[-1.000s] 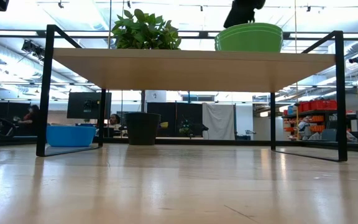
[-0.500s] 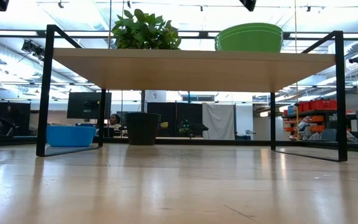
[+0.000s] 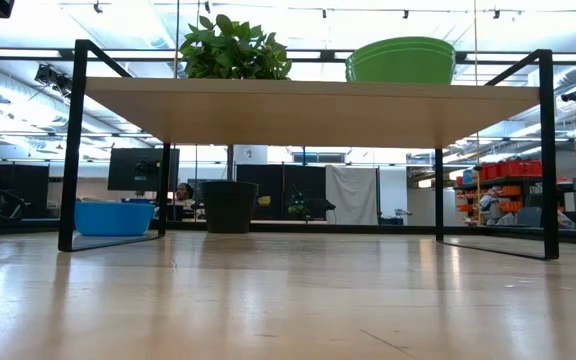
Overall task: Pick & Place Mini bowls
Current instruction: Put the bottom blue bowl on the shelf
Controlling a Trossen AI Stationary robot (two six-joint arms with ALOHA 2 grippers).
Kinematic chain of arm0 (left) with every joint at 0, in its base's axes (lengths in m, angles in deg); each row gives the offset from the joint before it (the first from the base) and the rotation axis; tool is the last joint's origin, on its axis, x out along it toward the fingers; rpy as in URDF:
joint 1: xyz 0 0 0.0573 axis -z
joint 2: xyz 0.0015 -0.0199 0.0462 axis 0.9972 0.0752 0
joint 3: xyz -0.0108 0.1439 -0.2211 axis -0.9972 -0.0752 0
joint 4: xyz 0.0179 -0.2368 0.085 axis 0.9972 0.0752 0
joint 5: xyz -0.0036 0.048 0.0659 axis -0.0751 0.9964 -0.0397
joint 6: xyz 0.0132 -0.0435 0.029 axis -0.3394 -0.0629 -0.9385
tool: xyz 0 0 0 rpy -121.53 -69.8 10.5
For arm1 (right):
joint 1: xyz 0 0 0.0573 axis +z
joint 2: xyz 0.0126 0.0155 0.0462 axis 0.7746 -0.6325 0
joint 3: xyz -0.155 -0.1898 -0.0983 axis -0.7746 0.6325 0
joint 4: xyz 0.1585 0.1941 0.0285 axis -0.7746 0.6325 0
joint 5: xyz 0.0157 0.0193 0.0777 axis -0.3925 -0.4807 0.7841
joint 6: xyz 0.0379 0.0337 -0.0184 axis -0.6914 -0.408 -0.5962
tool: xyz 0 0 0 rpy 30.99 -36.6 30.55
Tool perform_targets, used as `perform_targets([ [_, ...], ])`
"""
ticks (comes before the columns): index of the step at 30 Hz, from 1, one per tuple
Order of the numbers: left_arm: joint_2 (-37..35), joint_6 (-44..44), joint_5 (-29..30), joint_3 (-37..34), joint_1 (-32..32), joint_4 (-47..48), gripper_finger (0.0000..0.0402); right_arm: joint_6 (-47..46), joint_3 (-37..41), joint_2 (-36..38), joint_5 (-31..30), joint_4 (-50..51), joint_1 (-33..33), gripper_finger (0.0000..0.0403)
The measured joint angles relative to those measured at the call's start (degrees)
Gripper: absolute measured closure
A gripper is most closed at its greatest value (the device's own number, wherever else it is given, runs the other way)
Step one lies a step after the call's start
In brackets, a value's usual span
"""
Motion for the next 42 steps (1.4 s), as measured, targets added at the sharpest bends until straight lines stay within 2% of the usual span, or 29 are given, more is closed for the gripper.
perform_targets([
  [19,0.0,0.0,0.0,0.0,0.0,0.0,0.0378,4.8,-23.7,0.1,1.2,20.1,0.0,0.0403],
  [25,0.0,0.0,0.0,0.0,0.0,0.0,0.0378,2.4,-28.8,0.1,1.4,23.1,3.6,0.0403],
  [33,0.0,0.0,0.0,0.0,0.0,0.0,0.0378,1.2,-32.5,0.1,-0.5,24.2,9.7,0.0403],
  [42,0.0,0.0,0.0,0.0,0.0,0.0,0.0378,1.0,-32.6,1.3,-1.0,26.4,10.2,0.0403],
])
